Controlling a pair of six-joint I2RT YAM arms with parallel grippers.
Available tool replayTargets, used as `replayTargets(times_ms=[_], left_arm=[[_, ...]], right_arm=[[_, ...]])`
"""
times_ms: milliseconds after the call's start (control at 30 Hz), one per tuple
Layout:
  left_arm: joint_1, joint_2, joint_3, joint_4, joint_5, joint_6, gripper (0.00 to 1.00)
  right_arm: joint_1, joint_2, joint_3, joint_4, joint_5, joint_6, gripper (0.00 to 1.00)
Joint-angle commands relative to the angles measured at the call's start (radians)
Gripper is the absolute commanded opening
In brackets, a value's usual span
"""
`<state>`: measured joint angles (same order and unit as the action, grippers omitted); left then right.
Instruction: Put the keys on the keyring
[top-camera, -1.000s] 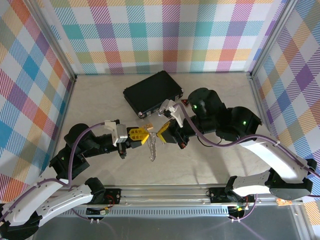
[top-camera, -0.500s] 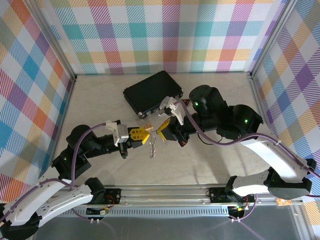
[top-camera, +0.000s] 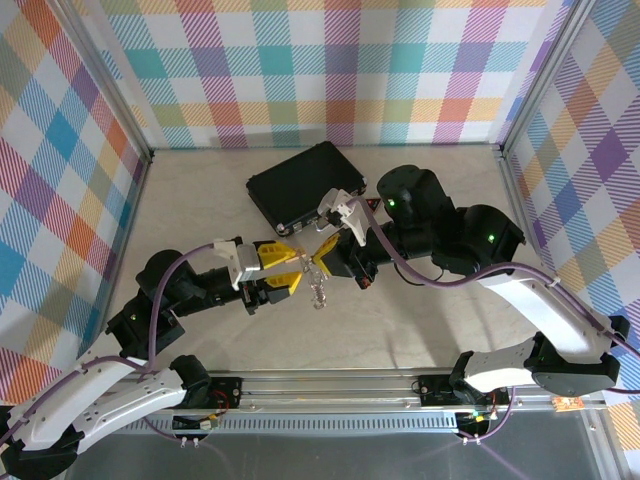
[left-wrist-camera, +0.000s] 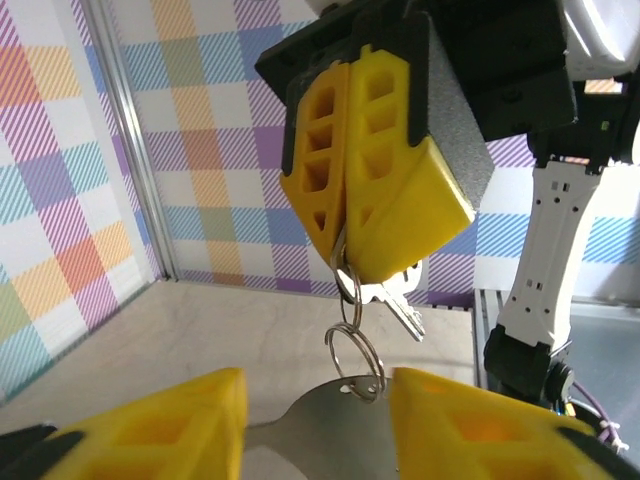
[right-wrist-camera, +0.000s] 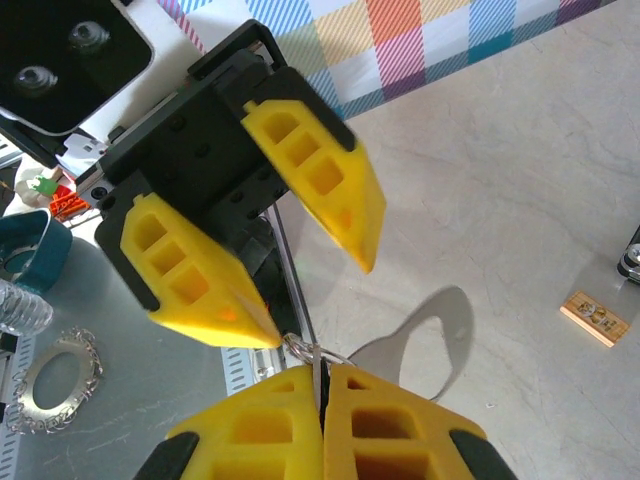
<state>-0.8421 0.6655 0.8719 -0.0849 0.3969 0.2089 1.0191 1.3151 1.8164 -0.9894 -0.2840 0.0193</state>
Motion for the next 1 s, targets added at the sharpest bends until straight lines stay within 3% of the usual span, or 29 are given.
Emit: replayTargets(times_ms=[0,133,333,400,667,967], left_arm=[[-0.006,-0.015,0.026,-0.039,-0.035,0.006,0.47],[-0.007,-0.019,0.039,-0.065,-0.047,-0.030,0.47],[-0.007,-0.050,-0.031,0.085,-0.072,-0.167,0.48],[-0.009,-0.053,-0.039,0.111,-0.077,-0.187,0.55],[-0.007,-0.031,-0.030,0.100,-0.086,-0.183,0.63],[-0.008,0.017,-0.030,0.112,-0.145,-0.160,0.57]], right_arm=[[-0.007,0.002,0.027,0.010,-0.012,-0.014,0.00],[-0.007,0.001,0.026,0.010,-0.008,-0.013,0.00],[-0.008,0.001,0.022,0.013,0.015,-0.008,0.00],[-0.009,0.001,0.022,0.015,0.022,-0.009,0.00],[-0.008,0.000,0.021,0.024,0.074,-0.004,0.00],[-0.011,0.001,0.013,0.039,0.120,-0.001,0.00]])
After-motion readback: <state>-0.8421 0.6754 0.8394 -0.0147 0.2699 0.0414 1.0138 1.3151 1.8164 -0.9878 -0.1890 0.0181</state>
